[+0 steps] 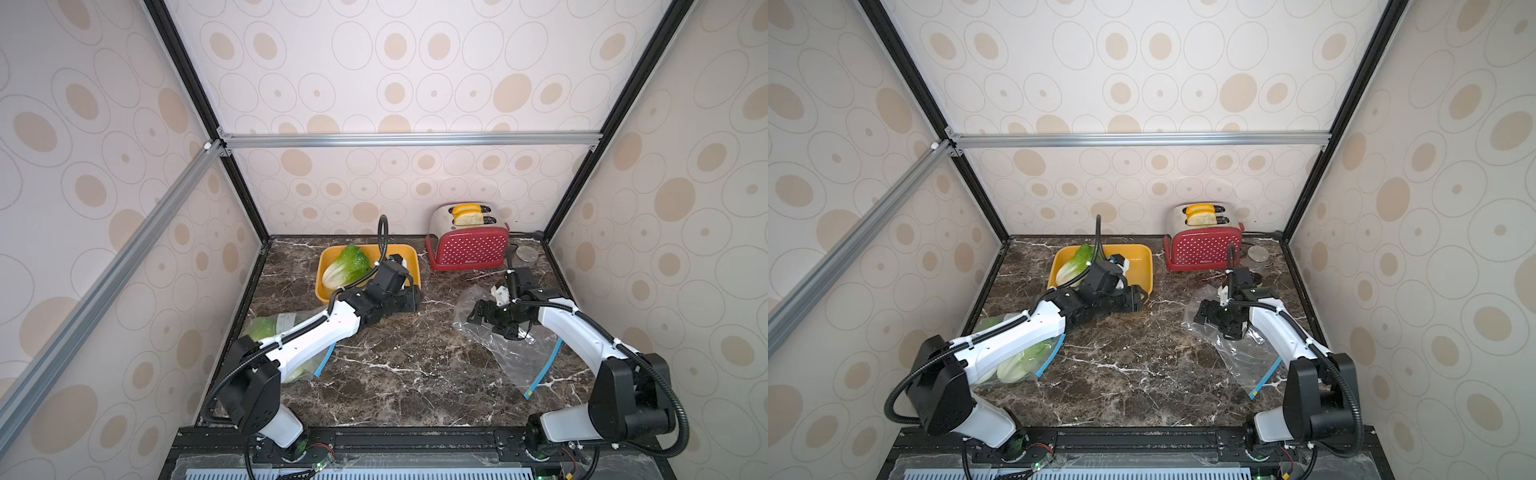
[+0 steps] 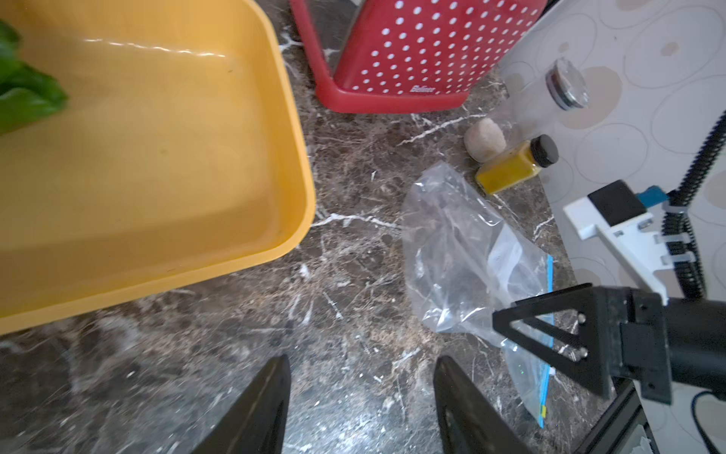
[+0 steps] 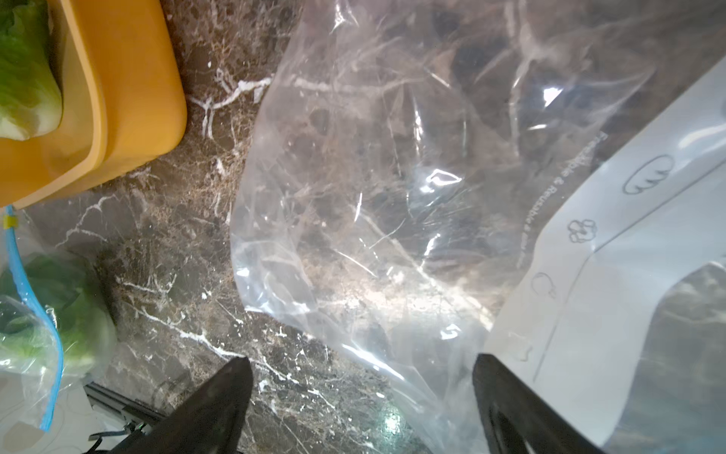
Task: Put the chinese cabbages into a zipper bag and zip it
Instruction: Move the zipper food storage bag to the center of the board, then pick up the zipper food storage bag at the center of the board.
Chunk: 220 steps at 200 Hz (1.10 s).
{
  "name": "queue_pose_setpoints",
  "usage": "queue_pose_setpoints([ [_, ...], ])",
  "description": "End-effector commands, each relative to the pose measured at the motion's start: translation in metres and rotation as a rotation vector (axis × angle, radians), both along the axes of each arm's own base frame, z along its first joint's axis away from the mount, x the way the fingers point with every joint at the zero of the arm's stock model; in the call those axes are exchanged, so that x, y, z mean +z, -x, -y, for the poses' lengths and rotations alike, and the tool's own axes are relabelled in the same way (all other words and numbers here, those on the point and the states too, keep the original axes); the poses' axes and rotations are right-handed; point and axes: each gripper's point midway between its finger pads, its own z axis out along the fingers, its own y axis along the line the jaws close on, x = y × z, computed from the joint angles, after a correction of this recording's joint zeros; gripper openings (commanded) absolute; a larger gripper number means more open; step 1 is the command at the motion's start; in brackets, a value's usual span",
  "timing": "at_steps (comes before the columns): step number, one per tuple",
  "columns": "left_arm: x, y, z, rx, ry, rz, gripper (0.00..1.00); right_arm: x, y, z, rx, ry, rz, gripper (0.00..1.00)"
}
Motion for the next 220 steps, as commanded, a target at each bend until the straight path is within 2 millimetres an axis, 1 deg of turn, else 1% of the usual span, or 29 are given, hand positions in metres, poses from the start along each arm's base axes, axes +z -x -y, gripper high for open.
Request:
queue_pose_setpoints([
  [1, 0.01, -0.006, 0.044, -0.113, 0.049, 0.035, 0.63, 0.015, 0.011, 0.008, -0.009, 0.01, 0.021, 0.93],
  [6, 0.011, -0.007, 0.053, -0.134, 0.046, 0.041, 0.64, 0.021, 0.011, 0.011, -0.018, 0.008, 0.037, 0.93],
  [13, 0.006, -0.008, 0.066, -0.165, 0.027, 0.042, 0.65, 0.028, 0.012, 0.016, -0.035, 0.016, 0.061, 0.93],
  [18, 0.0, -0.008, 0.074, -0.19, 0.006, 0.036, 0.66, 0.032, 0.012, 0.023, -0.056, 0.036, 0.079, 0.93],
  [31, -0.014, -0.012, 0.094, -0.239, -0.024, 0.017, 0.68, 0.042, 0.015, 0.037, -0.099, 0.071, 0.108, 0.96],
  [52, -0.039, -0.018, 0.116, -0.278, -0.064, -0.017, 0.68, 0.048, 0.022, 0.054, -0.159, 0.079, 0.121, 0.98],
  [74, -0.067, -0.022, 0.129, -0.298, -0.115, -0.048, 0.69, 0.048, 0.027, 0.062, -0.187, 0.082, 0.12, 1.0],
  [107, -0.095, -0.023, 0.147, -0.343, -0.144, -0.087, 0.69, 0.05, 0.024, 0.061, -0.189, 0.052, 0.137, 1.0],
  [121, -0.106, -0.024, 0.151, -0.343, -0.151, -0.111, 0.67, 0.049, 0.022, 0.059, -0.184, 0.041, 0.133, 1.0],
  [133, -0.113, -0.025, 0.155, -0.344, -0.142, -0.125, 0.62, 0.05, 0.02, 0.058, -0.18, 0.033, 0.134, 1.0],
  [143, -0.117, -0.024, 0.159, -0.349, -0.123, -0.134, 0.54, 0.051, 0.019, 0.057, -0.177, 0.025, 0.137, 1.0],
  [154, -0.118, -0.024, 0.161, -0.344, -0.115, -0.142, 0.48, 0.051, 0.018, 0.055, -0.172, 0.018, 0.141, 1.0],
  [161, -0.117, -0.023, 0.16, -0.34, -0.112, -0.144, 0.41, 0.052, 0.018, 0.055, -0.17, 0.014, 0.144, 1.0],
  [174, -0.113, -0.023, 0.158, -0.328, -0.101, -0.141, 0.28, 0.051, 0.019, 0.055, -0.167, 0.015, 0.144, 1.0],
  [184, -0.108, -0.023, 0.154, -0.309, -0.101, -0.138, 0.16, 0.051, 0.018, 0.054, -0.164, 0.013, 0.149, 1.0],
  [199, -0.098, -0.02, 0.149, -0.284, -0.07, -0.126, 0.04, 0.052, 0.018, 0.054, -0.165, 0.014, 0.155, 1.0],
  [205, -0.094, -0.019, 0.146, -0.268, -0.055, -0.121, 0.0, 0.052, 0.018, 0.055, -0.164, 0.016, 0.156, 1.0],
  [220, -0.079, -0.016, 0.141, -0.236, -0.007, -0.109, 0.0, 0.053, 0.018, 0.055, -0.166, 0.016, 0.159, 1.0],
])
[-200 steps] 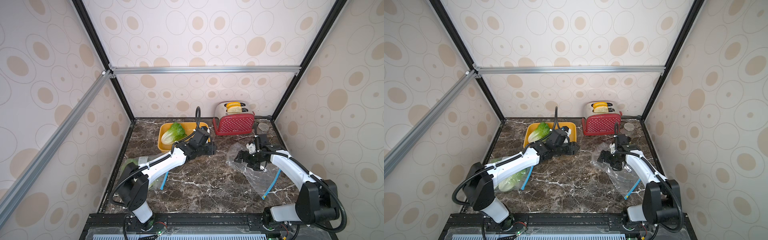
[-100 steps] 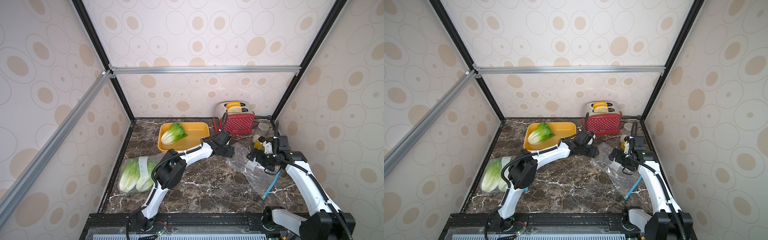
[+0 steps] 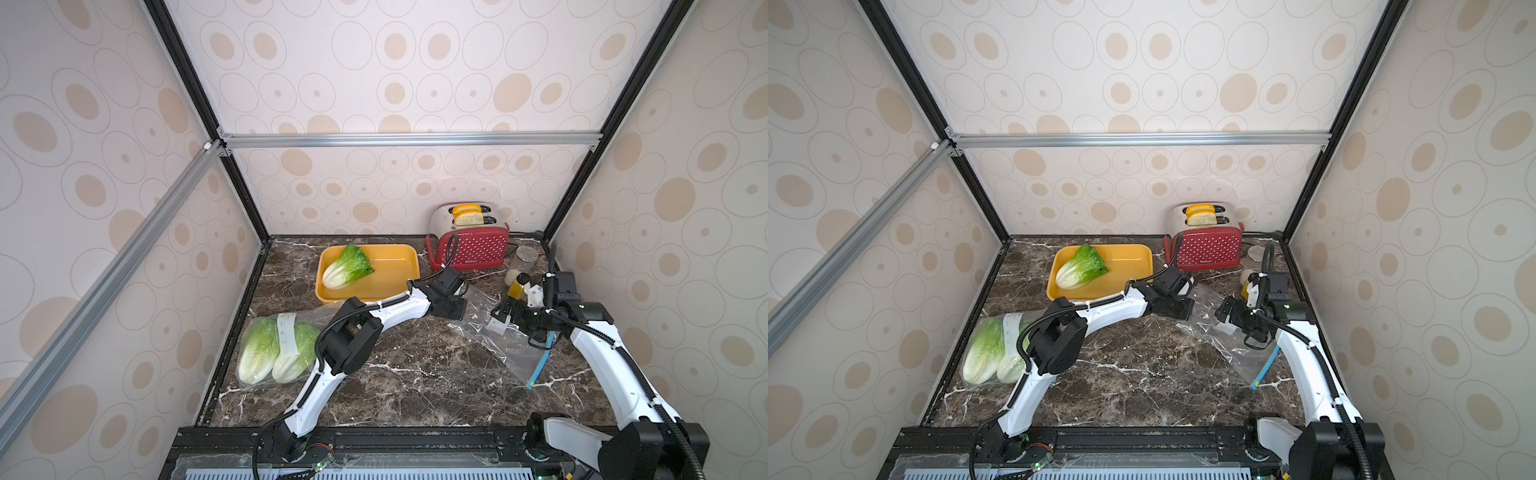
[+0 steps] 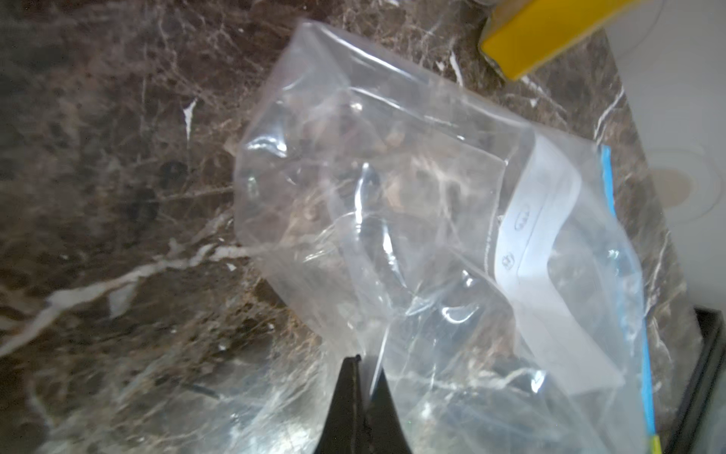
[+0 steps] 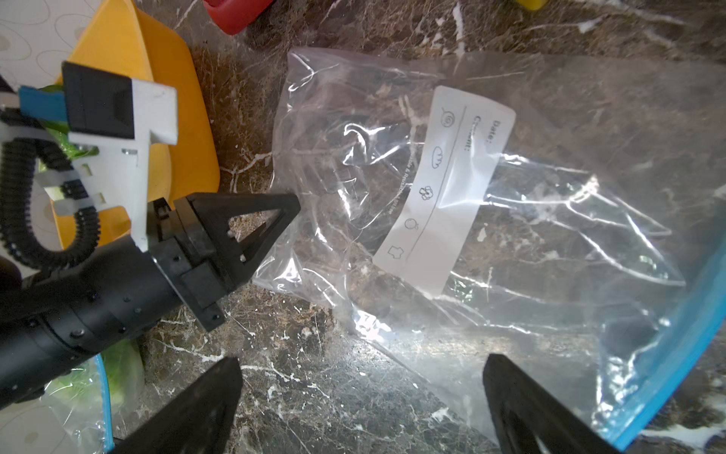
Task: Put the chinese cabbages into a zipper bag and zip it
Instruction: Pick up the zipper food storage bag at the center of the board.
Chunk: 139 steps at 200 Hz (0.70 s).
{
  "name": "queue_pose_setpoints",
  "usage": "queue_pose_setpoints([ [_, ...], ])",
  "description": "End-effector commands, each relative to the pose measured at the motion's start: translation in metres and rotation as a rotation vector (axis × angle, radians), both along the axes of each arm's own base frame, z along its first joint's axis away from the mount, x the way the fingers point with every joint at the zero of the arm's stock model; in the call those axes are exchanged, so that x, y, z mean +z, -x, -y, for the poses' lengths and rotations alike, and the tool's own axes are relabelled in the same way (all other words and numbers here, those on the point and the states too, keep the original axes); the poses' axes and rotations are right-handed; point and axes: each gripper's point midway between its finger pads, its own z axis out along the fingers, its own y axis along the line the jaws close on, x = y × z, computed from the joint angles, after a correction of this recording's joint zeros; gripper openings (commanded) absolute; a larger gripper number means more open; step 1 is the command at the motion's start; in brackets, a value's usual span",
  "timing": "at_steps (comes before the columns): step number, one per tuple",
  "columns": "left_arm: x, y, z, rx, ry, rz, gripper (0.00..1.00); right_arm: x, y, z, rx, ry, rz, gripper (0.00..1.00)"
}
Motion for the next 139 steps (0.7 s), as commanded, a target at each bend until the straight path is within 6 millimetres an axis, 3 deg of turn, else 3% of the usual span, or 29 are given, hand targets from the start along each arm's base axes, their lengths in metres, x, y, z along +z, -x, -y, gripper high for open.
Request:
queue_pose_setpoints([
  [1, 0.048, 0.003, 0.001, 0.06, 0.11, 0.046, 0.0, -0.002, 0.002, 0.0, 0.008, 0.0, -0.003, 1.0],
  [28, 0.079, 0.016, -0.017, 0.131, 0.196, 0.046, 0.0, 0.004, 0.004, 0.0, 0.006, -0.007, 0.008, 1.0],
  [61, 0.099, 0.042, -0.054, 0.213, 0.273, 0.026, 0.0, 0.013, 0.007, -0.004, 0.002, -0.032, 0.036, 1.0],
  [110, 0.12, 0.077, -0.13, 0.368, 0.285, 0.052, 0.0, 0.019, 0.017, -0.013, 0.014, -0.099, 0.015, 1.0],
  [139, 0.115, 0.096, -0.179, 0.473, 0.251, 0.072, 0.0, 0.007, 0.03, -0.017, 0.017, -0.129, -0.048, 1.0],
])
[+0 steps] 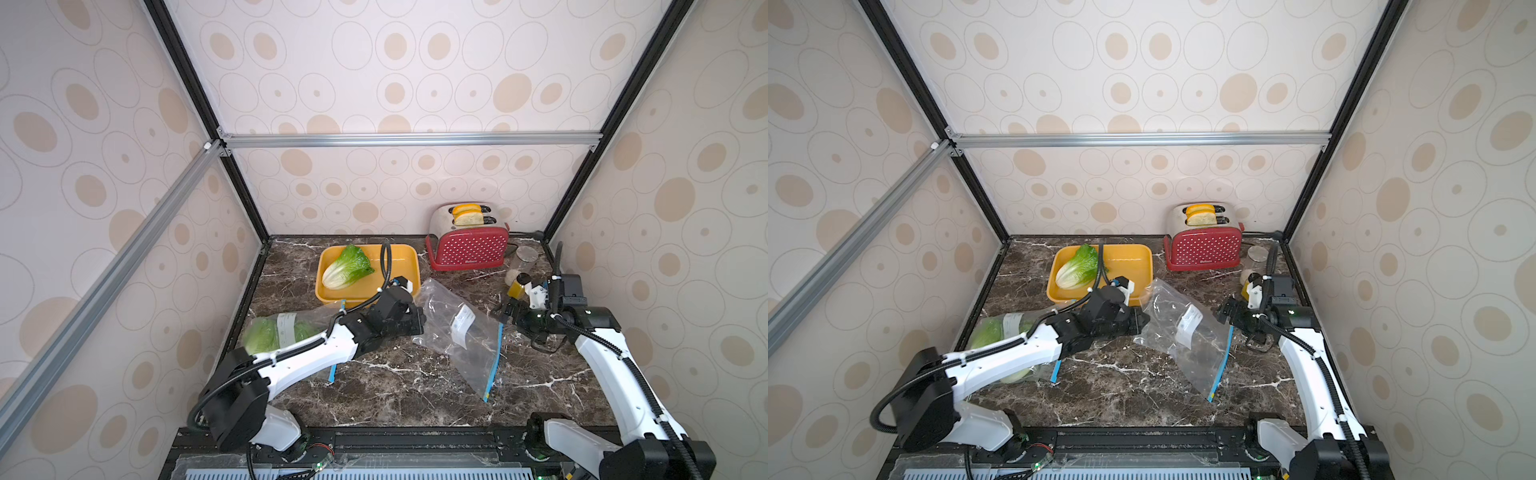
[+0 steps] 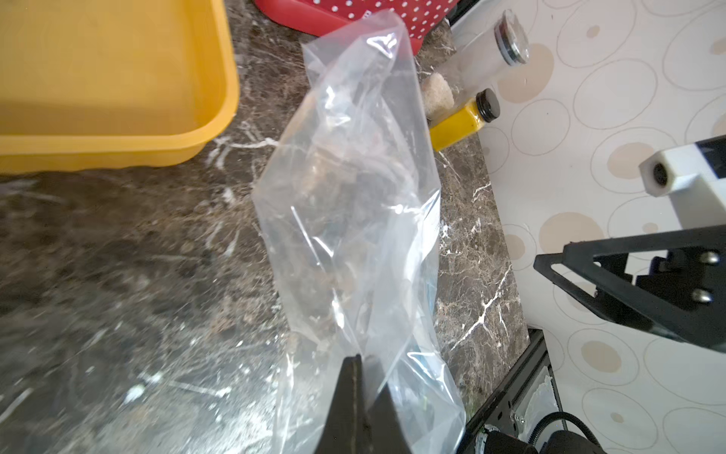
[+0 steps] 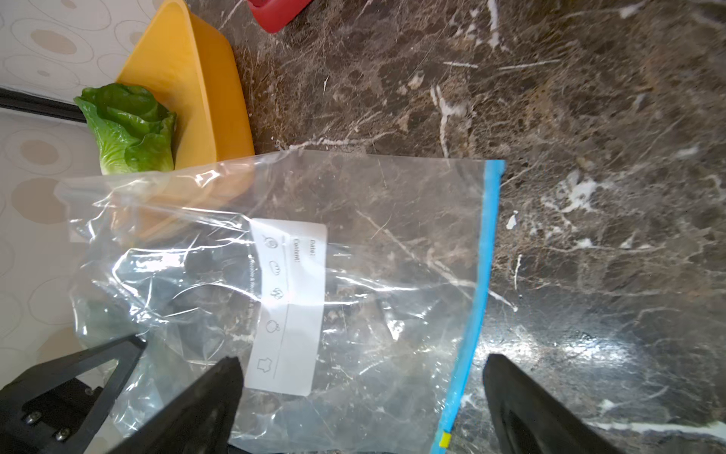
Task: Put the chinese cabbages into a zipper bag and zip it
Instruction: Pick up the zipper food storage bag at the center of the board.
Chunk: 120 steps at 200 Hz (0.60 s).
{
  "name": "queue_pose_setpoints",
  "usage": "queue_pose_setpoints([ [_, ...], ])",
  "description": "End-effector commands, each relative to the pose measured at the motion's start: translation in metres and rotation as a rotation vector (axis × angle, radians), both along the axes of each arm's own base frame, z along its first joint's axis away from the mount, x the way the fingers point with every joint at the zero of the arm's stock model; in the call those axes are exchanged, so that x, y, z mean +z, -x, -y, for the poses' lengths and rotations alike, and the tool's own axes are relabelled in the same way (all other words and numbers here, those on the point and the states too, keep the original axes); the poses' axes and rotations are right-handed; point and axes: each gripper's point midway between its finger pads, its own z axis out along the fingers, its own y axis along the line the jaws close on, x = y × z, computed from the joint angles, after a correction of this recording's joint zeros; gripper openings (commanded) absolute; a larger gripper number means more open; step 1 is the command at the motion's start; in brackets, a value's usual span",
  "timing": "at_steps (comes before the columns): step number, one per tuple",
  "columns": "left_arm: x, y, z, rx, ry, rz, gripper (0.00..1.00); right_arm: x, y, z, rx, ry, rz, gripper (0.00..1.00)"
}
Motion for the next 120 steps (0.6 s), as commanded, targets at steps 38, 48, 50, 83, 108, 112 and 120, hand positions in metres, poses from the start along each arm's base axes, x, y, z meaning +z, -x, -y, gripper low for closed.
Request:
queue_pose_setpoints([
  [38, -0.014, 0.019, -0.078, 0.256, -0.027, -0.012, 0.0, -0.031, 0.027, -0.011, -0.017, -0.105, -0.127, 1.0],
  [48, -0.021, 0.02, -0.083, 0.27, -0.027, -0.03, 0.0, -0.039, 0.029, -0.019, -0.002, -0.154, -0.152, 1.0],
  [50, -0.023, 0.021, -0.084, 0.271, -0.027, -0.034, 0.0, -0.042, 0.03, -0.02, 0.0, -0.164, -0.162, 1.0],
  [83, -0.045, 0.026, -0.1, 0.298, -0.064, -0.072, 0.0, -0.06, 0.027, -0.04, 0.04, -0.282, -0.183, 1.0],
  [108, -0.073, 0.034, -0.117, 0.315, -0.099, -0.141, 0.0, -0.079, 0.03, -0.048, 0.077, -0.257, -0.228, 0.98],
  [112, -0.078, 0.035, -0.12, 0.323, -0.099, -0.151, 0.0, -0.082, 0.03, -0.051, 0.082, -0.264, -0.237, 0.98],
  [120, -0.084, 0.035, -0.123, 0.329, -0.087, -0.158, 0.0, -0.088, 0.029, -0.055, 0.089, -0.279, -0.246, 0.97],
])
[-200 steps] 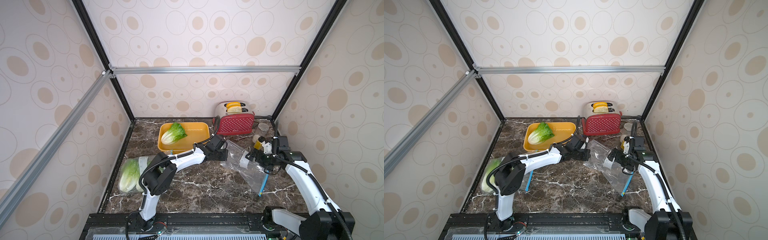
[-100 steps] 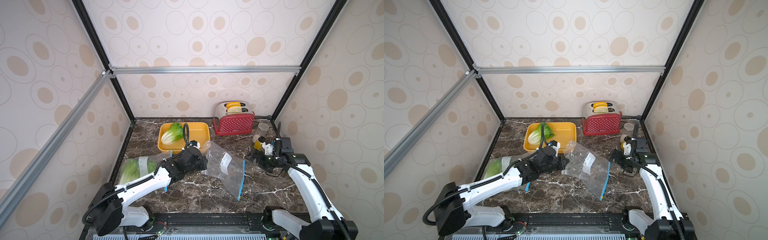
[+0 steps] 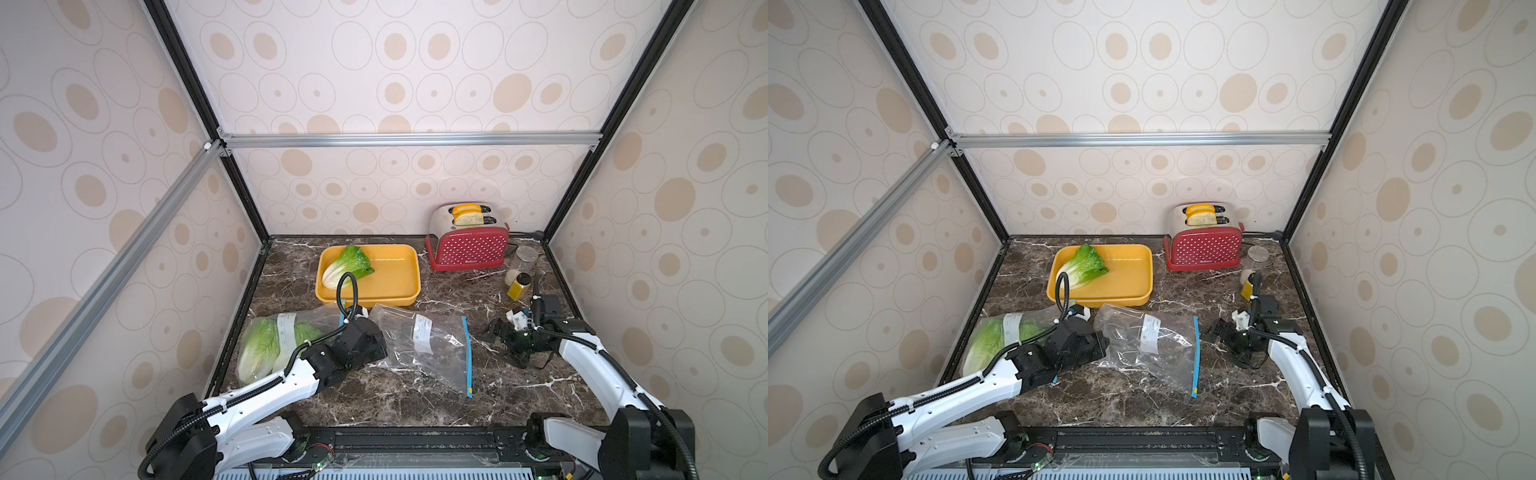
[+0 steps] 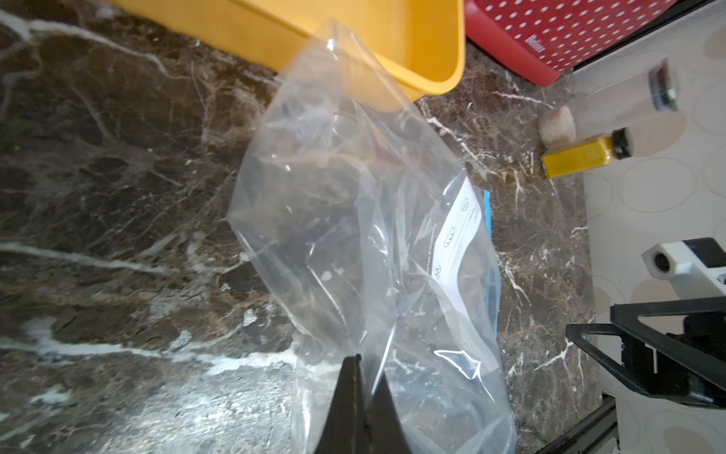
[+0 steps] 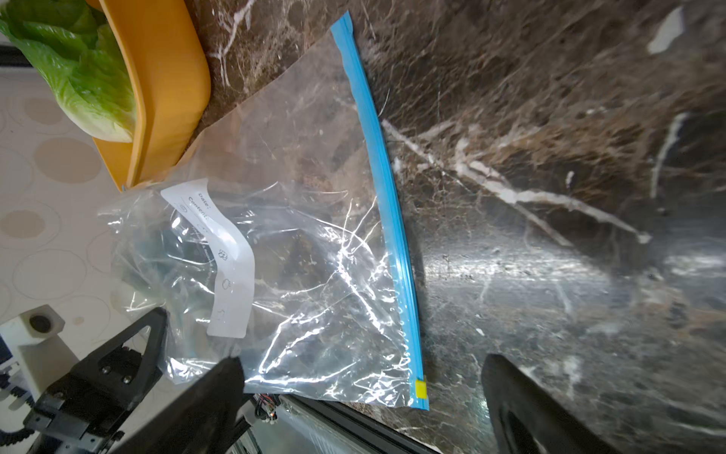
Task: Put the chinese cabbages into a zipper bag and zip it
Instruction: Pick up the zipper food storage bag at the center of the board.
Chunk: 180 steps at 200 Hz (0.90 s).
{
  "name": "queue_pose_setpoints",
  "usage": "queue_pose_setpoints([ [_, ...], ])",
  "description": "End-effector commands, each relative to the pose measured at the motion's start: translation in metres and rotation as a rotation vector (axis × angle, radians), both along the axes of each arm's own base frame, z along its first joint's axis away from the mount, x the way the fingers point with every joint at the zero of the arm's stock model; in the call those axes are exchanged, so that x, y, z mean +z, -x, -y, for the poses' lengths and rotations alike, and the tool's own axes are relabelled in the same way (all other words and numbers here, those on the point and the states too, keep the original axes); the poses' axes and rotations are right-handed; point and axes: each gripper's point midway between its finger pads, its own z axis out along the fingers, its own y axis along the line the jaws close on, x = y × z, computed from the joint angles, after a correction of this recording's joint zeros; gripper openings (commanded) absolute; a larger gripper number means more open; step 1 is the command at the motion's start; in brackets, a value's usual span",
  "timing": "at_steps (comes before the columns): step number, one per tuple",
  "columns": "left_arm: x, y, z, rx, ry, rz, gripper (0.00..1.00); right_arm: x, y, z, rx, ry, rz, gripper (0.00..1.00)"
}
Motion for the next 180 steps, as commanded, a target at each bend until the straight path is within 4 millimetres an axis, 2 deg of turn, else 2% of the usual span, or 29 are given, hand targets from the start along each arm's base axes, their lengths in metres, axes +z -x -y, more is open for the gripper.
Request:
queue_pose_setpoints([
  [1, -0.017, 0.002, -0.018, 0.063, 0.012, -0.043, 0.0, -0.01, -0.005, -0.015, 0.029, -0.052, -0.004, 0.97],
  [18, -0.03, 0.005, -0.026, 0.072, -0.025, -0.069, 0.0, -0.021, -0.005, -0.022, 0.053, -0.04, -0.023, 0.96],
  [38, -0.04, 0.009, -0.024, 0.049, -0.036, -0.103, 0.0, -0.027, -0.005, -0.034, 0.088, -0.046, -0.03, 0.95],
  [60, -0.045, 0.009, -0.025, 0.051, -0.039, -0.106, 0.0, -0.035, -0.007, -0.04, 0.096, -0.066, -0.032, 0.89],
  [99, -0.052, 0.011, -0.025, 0.037, -0.066, -0.128, 0.0, -0.052, -0.007, -0.048, 0.127, -0.052, -0.067, 0.86],
  [134, -0.052, 0.01, -0.024, 0.035, -0.066, -0.126, 0.0, -0.057, -0.01, -0.062, 0.176, -0.045, -0.062, 0.84],
  [148, -0.053, 0.01, -0.025, 0.035, -0.072, -0.127, 0.0, -0.059, -0.011, -0.067, 0.176, -0.072, -0.067, 0.8],
  [180, -0.057, 0.012, -0.027, 0.037, -0.079, -0.136, 0.0, -0.046, -0.015, -0.08, 0.209, -0.104, -0.015, 0.72],
])
